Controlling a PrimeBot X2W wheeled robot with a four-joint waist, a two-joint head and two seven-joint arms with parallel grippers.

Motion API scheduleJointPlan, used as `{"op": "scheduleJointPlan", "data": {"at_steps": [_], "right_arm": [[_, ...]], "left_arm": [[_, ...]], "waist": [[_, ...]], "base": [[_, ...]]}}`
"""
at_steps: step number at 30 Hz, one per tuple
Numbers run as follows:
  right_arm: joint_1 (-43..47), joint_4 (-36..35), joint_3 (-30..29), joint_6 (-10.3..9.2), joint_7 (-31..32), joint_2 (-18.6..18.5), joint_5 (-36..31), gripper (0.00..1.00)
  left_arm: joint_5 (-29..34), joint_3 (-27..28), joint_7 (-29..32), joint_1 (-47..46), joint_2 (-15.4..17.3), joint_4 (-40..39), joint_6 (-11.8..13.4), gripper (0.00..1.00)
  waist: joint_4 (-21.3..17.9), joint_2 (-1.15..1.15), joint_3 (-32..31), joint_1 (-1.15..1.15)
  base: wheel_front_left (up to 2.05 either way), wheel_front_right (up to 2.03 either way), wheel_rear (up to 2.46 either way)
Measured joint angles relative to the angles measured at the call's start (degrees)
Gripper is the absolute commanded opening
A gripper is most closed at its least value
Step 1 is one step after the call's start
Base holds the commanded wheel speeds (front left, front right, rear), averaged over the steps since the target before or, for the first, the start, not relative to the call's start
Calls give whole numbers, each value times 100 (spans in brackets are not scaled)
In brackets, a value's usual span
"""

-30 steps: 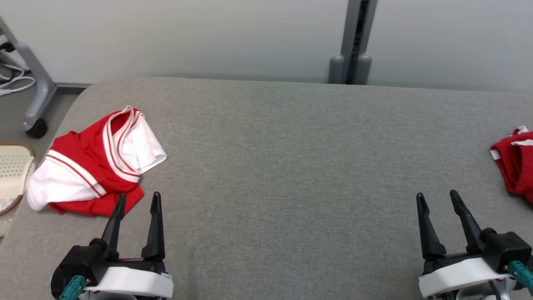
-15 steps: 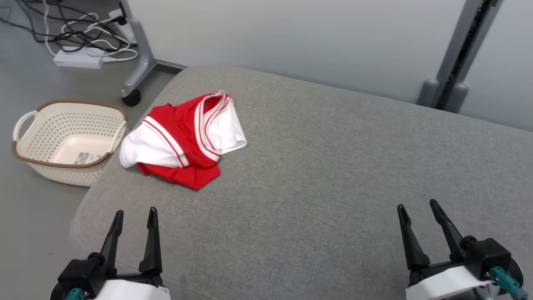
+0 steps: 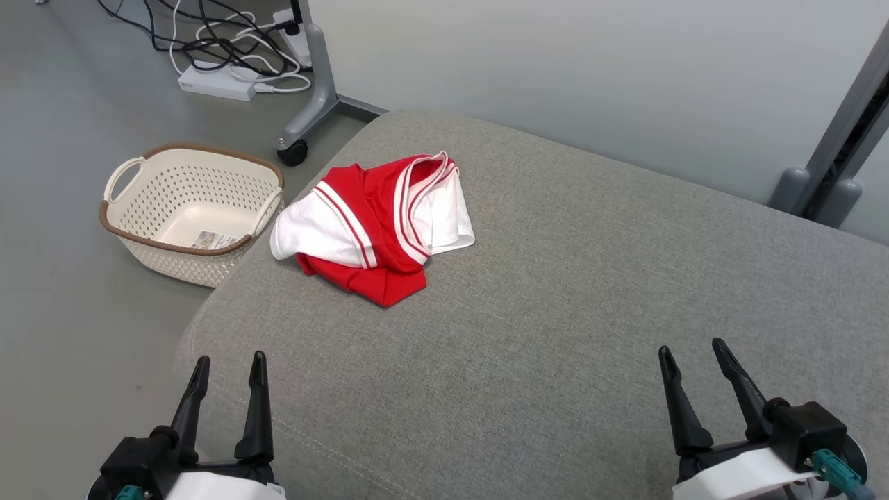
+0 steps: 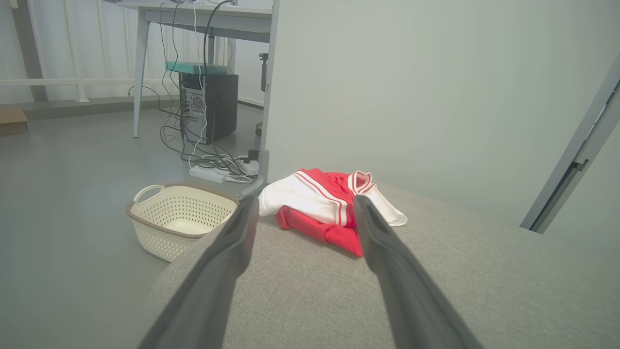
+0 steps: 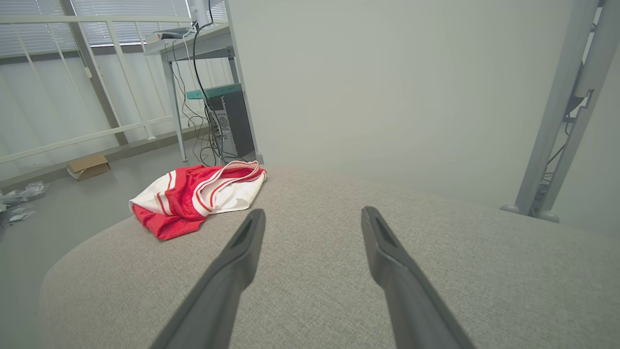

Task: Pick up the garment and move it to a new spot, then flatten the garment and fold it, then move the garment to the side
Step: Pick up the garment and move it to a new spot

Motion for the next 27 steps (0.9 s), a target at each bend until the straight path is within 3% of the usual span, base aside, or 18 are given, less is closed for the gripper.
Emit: {"op": "scheduleJointPlan", "data": {"at_steps": [16, 24, 27], "right_arm": [[-103, -60, 147, 0, 0, -203, -16, 100], [-450, -272, 147, 0, 0, -489, -76, 100], [-620, -346, 205, 0, 0, -605, -108, 100]], "left_arm": [[-108, 274, 0, -161, 0, -43, -25, 100], [334, 743, -1, -1201, 7, -42, -339, 100], [308, 768, 0, -1786, 259, 563, -402, 100]], "waist": [[-190, 0, 299, 0], [-382, 0, 936, 0], [-470, 0, 1232, 0]], "base": [[0, 0, 0], [0, 0, 0], [0, 0, 0]]}}
